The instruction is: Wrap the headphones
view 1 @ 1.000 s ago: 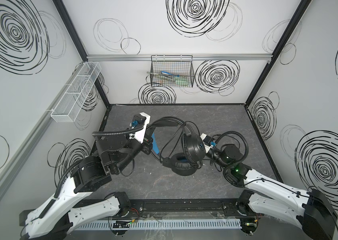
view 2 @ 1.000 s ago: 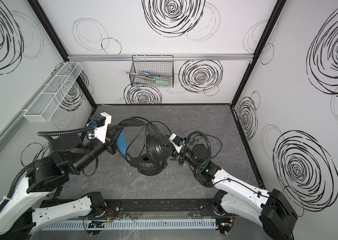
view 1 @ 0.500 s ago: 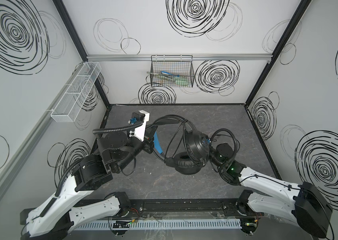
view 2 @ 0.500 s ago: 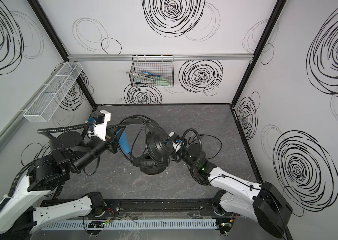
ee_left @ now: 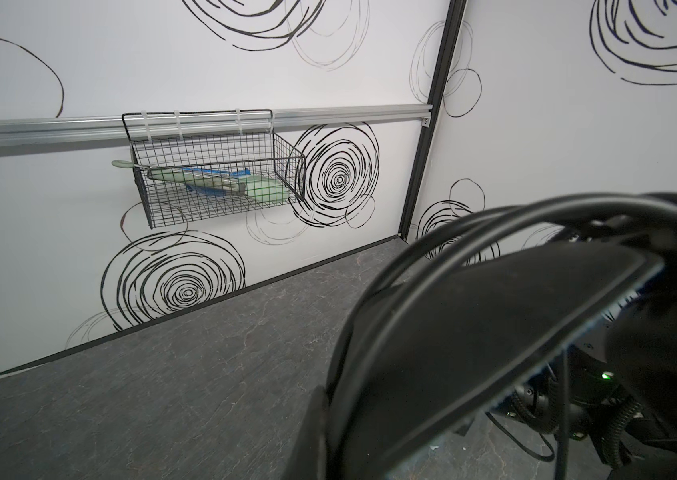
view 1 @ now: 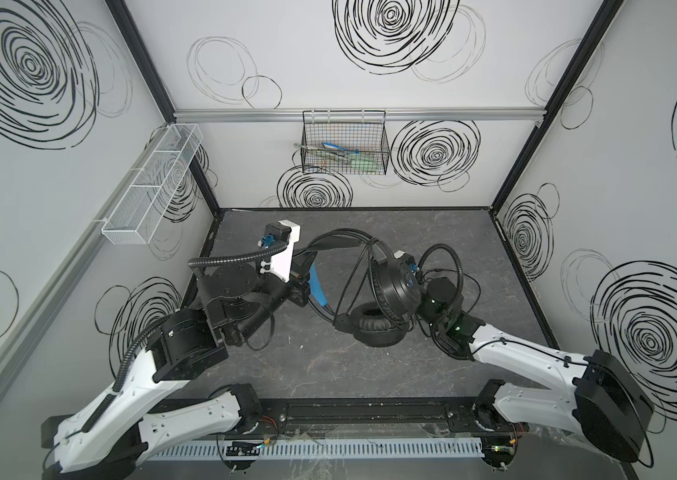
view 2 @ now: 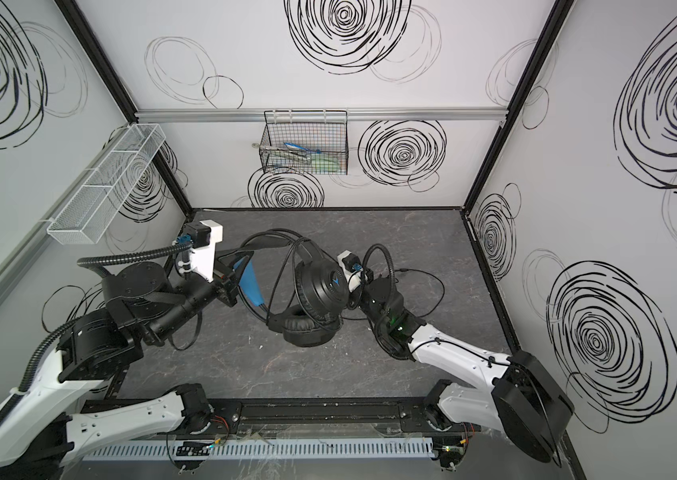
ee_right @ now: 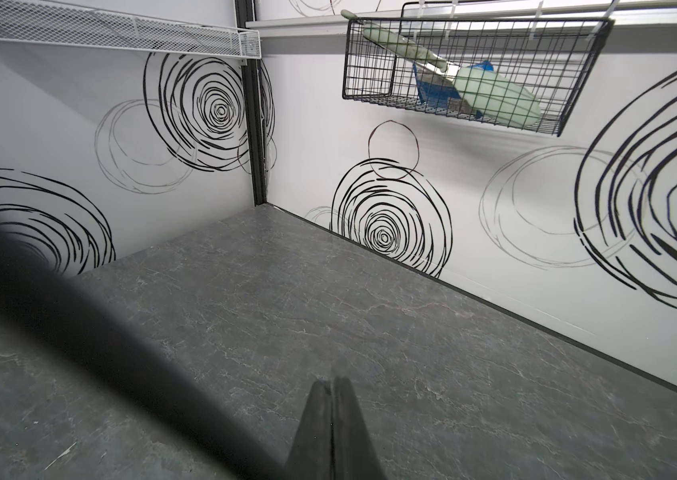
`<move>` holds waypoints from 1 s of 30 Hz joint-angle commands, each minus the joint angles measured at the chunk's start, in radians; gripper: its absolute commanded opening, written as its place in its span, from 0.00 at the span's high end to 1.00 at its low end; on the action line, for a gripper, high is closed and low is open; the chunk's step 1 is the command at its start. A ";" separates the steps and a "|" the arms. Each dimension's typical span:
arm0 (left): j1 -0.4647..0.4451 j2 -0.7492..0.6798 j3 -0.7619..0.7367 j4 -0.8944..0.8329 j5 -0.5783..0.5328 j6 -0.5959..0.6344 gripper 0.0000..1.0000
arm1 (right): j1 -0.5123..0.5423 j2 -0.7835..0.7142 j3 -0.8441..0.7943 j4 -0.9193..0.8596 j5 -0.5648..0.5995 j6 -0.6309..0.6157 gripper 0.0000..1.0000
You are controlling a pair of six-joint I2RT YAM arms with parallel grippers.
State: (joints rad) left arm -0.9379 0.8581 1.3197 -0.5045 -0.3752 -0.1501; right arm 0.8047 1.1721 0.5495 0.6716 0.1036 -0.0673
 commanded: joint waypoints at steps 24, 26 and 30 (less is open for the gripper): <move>0.005 0.004 -0.085 0.481 -0.067 -0.111 1.00 | 0.114 0.004 -0.102 0.141 -0.203 -0.085 0.93; 0.006 0.009 -0.085 0.490 -0.070 -0.110 1.00 | 0.116 0.005 -0.114 0.163 -0.212 -0.079 0.91; 0.007 0.019 -0.085 0.514 -0.070 -0.114 1.00 | 0.114 0.014 -0.122 0.188 -0.233 -0.068 0.85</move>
State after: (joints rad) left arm -0.9375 0.8898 1.2091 -0.2050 -0.4316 -0.2012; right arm 0.9146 1.1751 0.4377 0.8078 -0.1028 -0.1406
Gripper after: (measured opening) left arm 0.089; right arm 0.141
